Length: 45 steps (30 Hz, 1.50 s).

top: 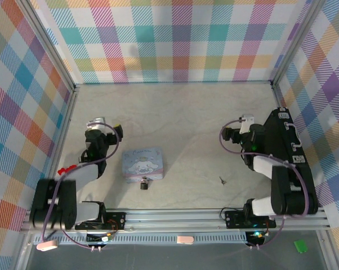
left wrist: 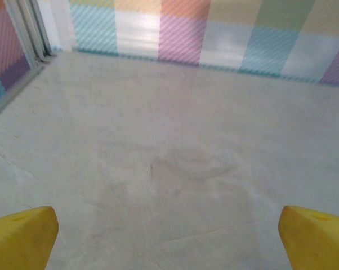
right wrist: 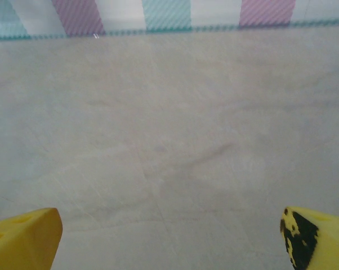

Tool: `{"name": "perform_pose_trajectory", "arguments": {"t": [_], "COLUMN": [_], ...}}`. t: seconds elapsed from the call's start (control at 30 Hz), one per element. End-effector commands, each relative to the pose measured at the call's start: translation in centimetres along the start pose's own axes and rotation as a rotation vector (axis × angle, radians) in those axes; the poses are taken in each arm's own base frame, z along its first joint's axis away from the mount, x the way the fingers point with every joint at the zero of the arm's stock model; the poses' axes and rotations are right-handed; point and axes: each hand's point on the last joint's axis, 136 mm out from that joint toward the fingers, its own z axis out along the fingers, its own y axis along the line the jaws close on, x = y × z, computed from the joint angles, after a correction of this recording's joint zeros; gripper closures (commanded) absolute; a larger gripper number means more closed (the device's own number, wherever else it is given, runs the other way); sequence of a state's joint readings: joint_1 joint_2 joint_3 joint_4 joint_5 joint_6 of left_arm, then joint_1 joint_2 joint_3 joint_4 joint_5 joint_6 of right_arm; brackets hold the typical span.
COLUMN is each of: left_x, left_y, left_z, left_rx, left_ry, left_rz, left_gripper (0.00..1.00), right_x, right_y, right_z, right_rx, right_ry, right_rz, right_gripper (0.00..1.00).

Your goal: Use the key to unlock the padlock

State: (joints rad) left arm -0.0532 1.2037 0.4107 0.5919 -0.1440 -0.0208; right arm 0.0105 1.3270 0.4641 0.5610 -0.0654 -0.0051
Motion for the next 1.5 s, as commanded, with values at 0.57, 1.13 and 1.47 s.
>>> {"name": "perform_pose_trajectory", "arguments": {"t": [0.57,1.13,1.47], "left_x": [-7.6,2.2,3.6], "left_y": [2.5,-9.2,-13.0], "left_z": [-15.1,-16.1,-15.1], "left_rx": [-0.142,0.367,0.421], "left_ry": [0.098,0.489,0.519], "left_rz": [-0.547,-0.447,-0.362], "left_gripper": [0.00,0.00,0.00], "right_x": [-10.0,8.1,14.8], "right_y": [5.1,10.1,9.2], "right_z": [-14.4,-19.4,-19.4], "right_rx": [-0.132,0.131,0.278], "right_ry": [0.044,0.881,1.044], "right_rz": [0.560,0.563,0.603], "right_gripper": [0.01,0.04,0.26]}}
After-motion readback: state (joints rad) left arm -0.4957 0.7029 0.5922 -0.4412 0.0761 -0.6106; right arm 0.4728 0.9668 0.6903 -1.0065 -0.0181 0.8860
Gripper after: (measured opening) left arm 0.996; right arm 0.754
